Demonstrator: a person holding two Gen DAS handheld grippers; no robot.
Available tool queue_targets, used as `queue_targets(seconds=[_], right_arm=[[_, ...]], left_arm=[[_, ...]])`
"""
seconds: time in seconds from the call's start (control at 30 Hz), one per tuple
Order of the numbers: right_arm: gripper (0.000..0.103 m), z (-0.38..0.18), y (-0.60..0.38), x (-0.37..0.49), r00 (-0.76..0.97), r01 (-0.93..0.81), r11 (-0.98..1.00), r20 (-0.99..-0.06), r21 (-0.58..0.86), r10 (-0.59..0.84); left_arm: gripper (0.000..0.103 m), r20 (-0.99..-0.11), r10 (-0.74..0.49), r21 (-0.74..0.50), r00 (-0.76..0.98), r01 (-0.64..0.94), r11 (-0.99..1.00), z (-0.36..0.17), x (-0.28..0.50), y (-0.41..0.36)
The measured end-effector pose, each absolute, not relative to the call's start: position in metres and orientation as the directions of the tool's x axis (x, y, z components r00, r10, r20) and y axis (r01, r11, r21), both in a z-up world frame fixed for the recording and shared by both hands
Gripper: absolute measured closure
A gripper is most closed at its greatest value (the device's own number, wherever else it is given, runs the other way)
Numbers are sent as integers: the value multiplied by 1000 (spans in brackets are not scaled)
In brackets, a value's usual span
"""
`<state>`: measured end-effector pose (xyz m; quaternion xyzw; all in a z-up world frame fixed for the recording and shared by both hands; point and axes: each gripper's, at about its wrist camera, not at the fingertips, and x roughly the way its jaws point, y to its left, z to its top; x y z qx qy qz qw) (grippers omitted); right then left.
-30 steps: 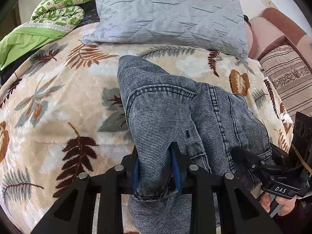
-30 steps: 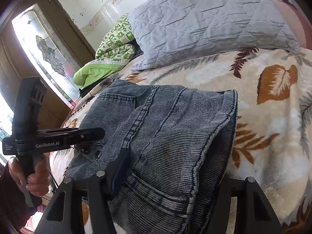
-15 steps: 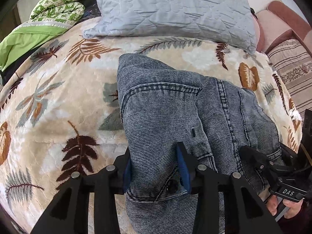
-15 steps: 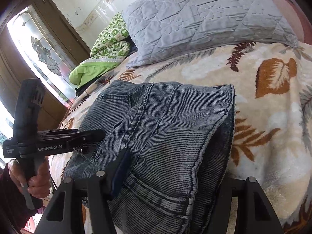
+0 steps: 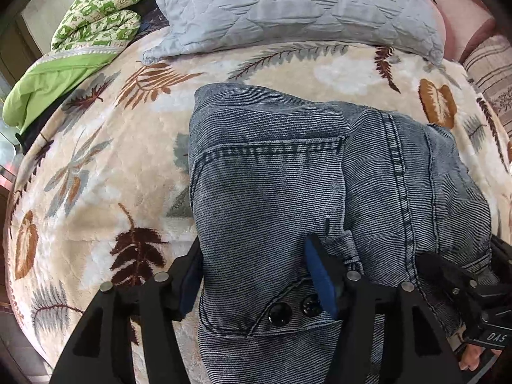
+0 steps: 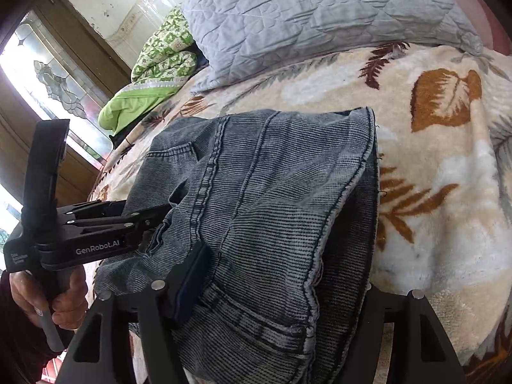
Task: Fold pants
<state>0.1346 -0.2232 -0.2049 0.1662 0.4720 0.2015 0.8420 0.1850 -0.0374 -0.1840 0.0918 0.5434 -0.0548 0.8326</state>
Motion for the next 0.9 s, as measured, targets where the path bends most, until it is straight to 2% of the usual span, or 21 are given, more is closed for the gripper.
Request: queue_targets(seconds=[0.2, 0.27, 0.33, 0.5, 0.67, 0.9], right_arm=[[31, -207, -227, 133, 475, -182, 866, -729, 466, 493], [30, -207, -227, 132, 476, -182, 867, -729, 465, 491], [30, -207, -227, 130, 479, -181, 866, -727, 465, 491], [29, -208, -227, 127, 486, -185, 867, -724, 462, 489], [27, -210, -225, 124, 486, -194, 868, -724, 457, 490], [26, -211, -224, 122, 493, -194, 870, -721, 454, 487]], left_arm=[[34, -905, 64, 160, 420, 198, 967, -186, 183, -45], [31, -898, 80, 181, 432, 197, 964, -187, 182, -46], [24, -890, 103, 205, 444, 188, 961, -187, 181, -46], [18, -881, 141, 248, 452, 188, 950, -189, 181, -48], [16, -852, 208, 339, 480, 203, 919, -190, 179, -60], [11, -853, 225, 351, 470, 198, 915, -192, 185, -59]])
